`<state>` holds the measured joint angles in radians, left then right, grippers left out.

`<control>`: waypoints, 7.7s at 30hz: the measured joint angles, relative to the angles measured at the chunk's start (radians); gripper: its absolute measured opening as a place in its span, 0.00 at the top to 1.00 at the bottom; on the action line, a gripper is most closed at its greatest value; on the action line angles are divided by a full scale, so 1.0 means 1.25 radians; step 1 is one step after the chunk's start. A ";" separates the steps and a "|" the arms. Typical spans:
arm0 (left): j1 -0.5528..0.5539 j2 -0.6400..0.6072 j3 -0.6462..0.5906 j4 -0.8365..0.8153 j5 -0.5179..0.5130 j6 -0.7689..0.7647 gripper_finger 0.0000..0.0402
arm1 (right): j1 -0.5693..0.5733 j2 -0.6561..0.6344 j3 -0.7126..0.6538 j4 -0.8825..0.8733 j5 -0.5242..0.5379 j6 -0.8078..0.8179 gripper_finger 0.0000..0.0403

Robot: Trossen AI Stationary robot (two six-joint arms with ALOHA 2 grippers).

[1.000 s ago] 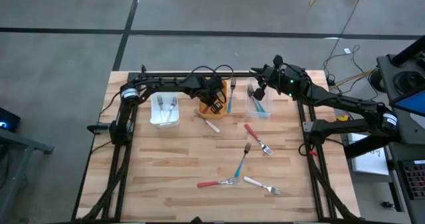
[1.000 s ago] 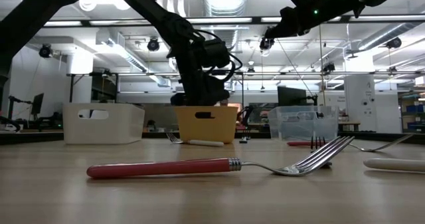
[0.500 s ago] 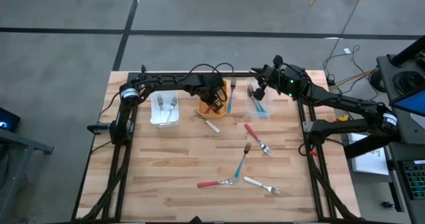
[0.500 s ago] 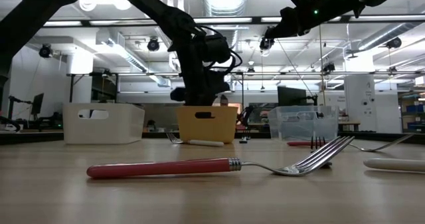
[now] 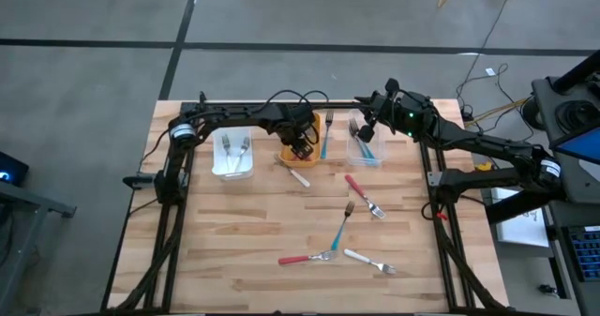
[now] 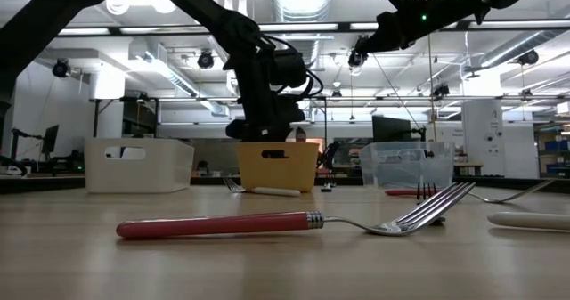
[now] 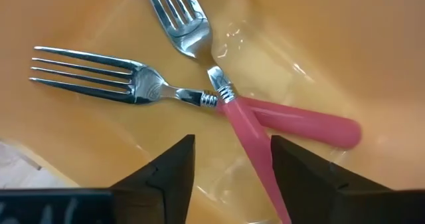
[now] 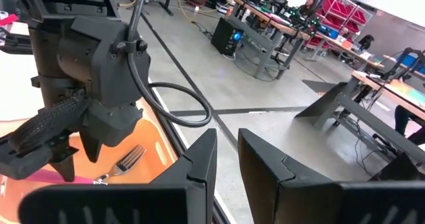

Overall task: Sort silverware by color (type)
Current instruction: Put the pink fork into the yellow bin

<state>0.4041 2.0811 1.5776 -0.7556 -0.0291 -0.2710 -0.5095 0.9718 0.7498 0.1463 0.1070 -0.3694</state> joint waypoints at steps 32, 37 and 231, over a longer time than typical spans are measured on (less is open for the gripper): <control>-0.010 0.052 -0.001 0.031 -0.031 -0.026 0.78 | 0.000 0.000 0.000 -0.001 0.000 -0.007 0.87; -0.010 0.047 -0.001 0.029 -0.038 -0.028 0.90 | 0.000 0.000 0.000 -0.001 0.000 -0.007 0.87; -0.157 -0.712 -0.706 0.765 -0.056 0.357 0.64 | 0.078 0.654 0.619 -0.828 -0.098 0.265 0.80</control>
<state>0.2081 1.1905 0.6957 0.2004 -0.0990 0.1753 -0.4125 1.7897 1.5240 -0.8887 -0.0154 -0.0382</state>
